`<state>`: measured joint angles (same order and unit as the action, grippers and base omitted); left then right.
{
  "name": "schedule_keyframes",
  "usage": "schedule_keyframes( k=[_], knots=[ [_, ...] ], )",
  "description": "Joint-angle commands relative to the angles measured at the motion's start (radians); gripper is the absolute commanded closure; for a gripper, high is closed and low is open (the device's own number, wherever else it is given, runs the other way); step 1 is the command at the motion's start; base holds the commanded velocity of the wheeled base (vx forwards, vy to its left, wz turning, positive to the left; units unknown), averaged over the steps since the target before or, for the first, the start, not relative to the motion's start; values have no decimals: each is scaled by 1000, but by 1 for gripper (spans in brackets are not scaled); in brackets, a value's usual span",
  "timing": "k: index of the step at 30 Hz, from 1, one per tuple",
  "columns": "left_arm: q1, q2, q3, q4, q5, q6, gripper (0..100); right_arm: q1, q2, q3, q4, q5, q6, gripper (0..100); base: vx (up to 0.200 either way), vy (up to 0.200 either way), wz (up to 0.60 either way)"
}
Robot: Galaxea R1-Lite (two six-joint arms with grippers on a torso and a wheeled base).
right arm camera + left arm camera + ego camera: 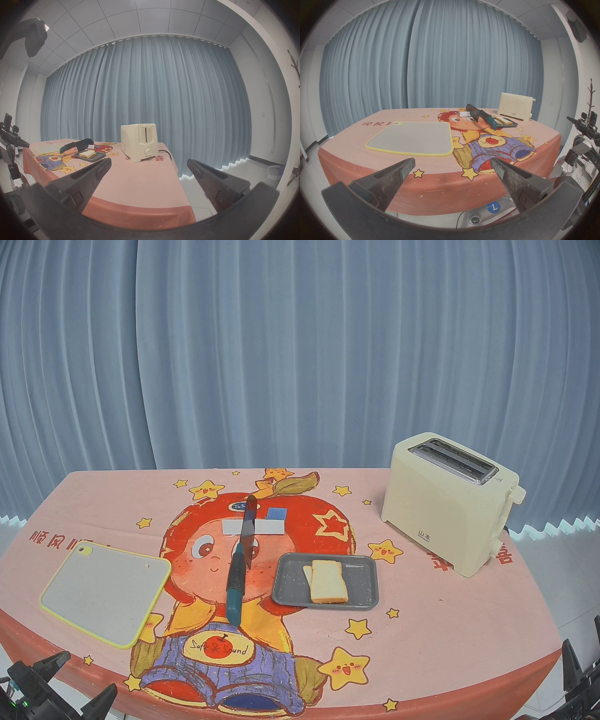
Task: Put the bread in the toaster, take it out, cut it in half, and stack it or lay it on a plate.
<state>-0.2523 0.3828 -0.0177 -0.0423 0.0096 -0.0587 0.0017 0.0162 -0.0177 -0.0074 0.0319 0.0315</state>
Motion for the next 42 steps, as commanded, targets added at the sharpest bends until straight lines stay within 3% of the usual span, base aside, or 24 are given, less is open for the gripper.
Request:
schedule_keyframes(
  k=[1,8,17,26,31,38,40,42],
  knots=[
    [-5,-62,16,2,-5,0,0,1,-16,18,0,0,-1,0,0,0,0],
    [4,-53,16,2,-2,0,0,1,-16,18,0,0,1,0,0,0,0],
    [173,-116,18,1,-2,10,0,1,-16,18,0,0,1,0,0,0,0],
    [194,-225,18,-1,1,8,0,0,-16,18,0,0,-1,0,0,0,0],
    [280,-311,18,-2,-7,14,0,0,-16,18,0,0,-1,0,0,0,0],
    [281,-315,18,-7,-10,23,0,1,-16,18,0,0,1,0,0,0,0],
    [266,-337,18,35,-13,66,0,1,-16,18,0,0,-1,0,0,0,0],
    [246,-358,13,59,-22,68,0,0,-16,18,0,0,-1,0,0,0,0]
  ],
)
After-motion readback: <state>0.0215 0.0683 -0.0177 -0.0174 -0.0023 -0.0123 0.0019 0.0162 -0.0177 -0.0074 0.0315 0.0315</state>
